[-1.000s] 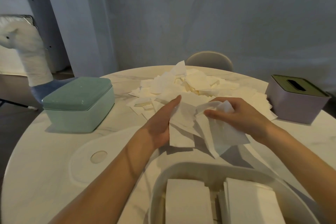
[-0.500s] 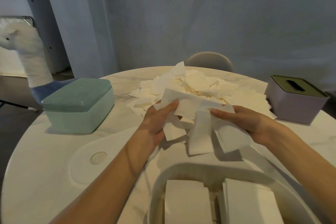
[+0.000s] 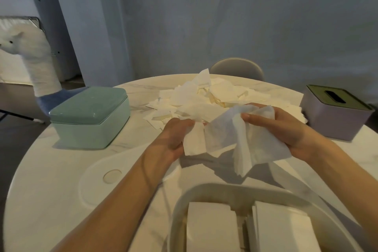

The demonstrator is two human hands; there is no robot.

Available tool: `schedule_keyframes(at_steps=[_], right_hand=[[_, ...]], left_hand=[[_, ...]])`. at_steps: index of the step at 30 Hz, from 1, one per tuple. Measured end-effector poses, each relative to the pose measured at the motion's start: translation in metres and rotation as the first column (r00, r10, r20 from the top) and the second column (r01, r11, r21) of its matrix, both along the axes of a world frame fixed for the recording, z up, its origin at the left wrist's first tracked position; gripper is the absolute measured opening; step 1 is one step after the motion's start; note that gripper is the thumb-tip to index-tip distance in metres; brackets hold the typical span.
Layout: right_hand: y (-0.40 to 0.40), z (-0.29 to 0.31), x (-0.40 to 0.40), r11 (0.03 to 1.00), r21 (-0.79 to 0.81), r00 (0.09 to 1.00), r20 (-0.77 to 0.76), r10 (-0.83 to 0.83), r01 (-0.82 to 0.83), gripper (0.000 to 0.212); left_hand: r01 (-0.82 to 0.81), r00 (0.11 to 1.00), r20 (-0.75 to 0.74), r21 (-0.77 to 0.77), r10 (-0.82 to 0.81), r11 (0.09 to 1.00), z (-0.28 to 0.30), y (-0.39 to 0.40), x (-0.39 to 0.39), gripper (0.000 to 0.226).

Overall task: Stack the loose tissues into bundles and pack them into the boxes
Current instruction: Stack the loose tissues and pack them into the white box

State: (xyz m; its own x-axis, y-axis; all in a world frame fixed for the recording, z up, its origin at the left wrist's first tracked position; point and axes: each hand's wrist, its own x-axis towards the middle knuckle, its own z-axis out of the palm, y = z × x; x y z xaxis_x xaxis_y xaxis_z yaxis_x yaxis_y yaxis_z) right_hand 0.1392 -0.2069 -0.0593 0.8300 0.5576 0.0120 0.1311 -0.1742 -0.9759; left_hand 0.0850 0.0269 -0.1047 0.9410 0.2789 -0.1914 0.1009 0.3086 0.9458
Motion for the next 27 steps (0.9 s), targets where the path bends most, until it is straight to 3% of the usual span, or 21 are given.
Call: schedule_keyframes(at_steps=[5, 6, 8, 10, 14, 16, 20, 27], right_hand=[[-0.012, 0.011, -0.007, 0.980, -0.019, 0.971, 0.133, 0.199, -0.199, 0.015], [-0.013, 0.012, -0.009, 0.971, -0.018, 0.960, 0.147, 0.239, -0.239, 0.013], [-0.014, 0.012, -0.012, 0.958, -0.065, 0.940, 0.185, 0.286, -0.279, 0.038], [-0.011, 0.009, -0.010, 0.965, -0.148, 0.935, 0.253, 0.247, -0.215, 0.054], [-0.004, 0.006, -0.008, 0.952, -0.295, 0.893, 0.402, 0.203, -0.084, 0.046], [-0.004, 0.006, -0.009, 0.938, -0.337, 0.846, 0.473, 0.246, -0.085, 0.029], [-0.001, 0.006, -0.012, 0.920, -0.385, 0.765, 0.573, 0.295, -0.067, 0.013], [0.003, 0.002, -0.011, 0.935, -0.355, 0.696, 0.672, 0.253, 0.003, 0.020]], left_hand=[[0.140, 0.985, 0.107, -0.039, -0.135, 0.989, 0.003, -0.011, -0.008, 0.028], [0.180, 0.978, 0.112, -0.021, -0.177, 0.983, 0.004, -0.013, -0.010, 0.031], [0.264, 0.957, 0.110, 0.051, -0.268, 0.963, 0.004, -0.016, -0.011, 0.035], [0.327, 0.937, 0.080, 0.134, -0.339, 0.935, 0.004, -0.018, -0.012, 0.037], [0.330, 0.932, -0.032, 0.483, -0.361, 0.811, 0.005, -0.023, -0.013, 0.047], [0.358, 0.918, -0.055, 0.543, -0.393, 0.760, 0.004, -0.025, -0.014, 0.048], [0.399, 0.901, -0.070, 0.517, -0.428, 0.757, 0.006, -0.031, -0.017, 0.050], [0.476, 0.875, -0.065, 0.291, -0.480, 0.830, 0.011, -0.035, -0.019, 0.059]])
